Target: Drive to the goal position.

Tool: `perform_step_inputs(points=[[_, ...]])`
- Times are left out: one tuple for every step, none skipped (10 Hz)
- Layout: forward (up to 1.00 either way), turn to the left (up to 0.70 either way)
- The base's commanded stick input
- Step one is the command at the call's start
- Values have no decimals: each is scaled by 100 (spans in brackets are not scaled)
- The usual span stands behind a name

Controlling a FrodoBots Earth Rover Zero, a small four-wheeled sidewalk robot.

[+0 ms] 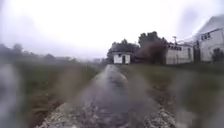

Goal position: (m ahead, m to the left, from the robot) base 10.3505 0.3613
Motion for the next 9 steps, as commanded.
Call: perform_step_inputs(points=[[85, 0], [85, 0], [85, 0], [85, 0], [85, 0], [85, 0], [85, 0], [85, 0], [85, 0]])
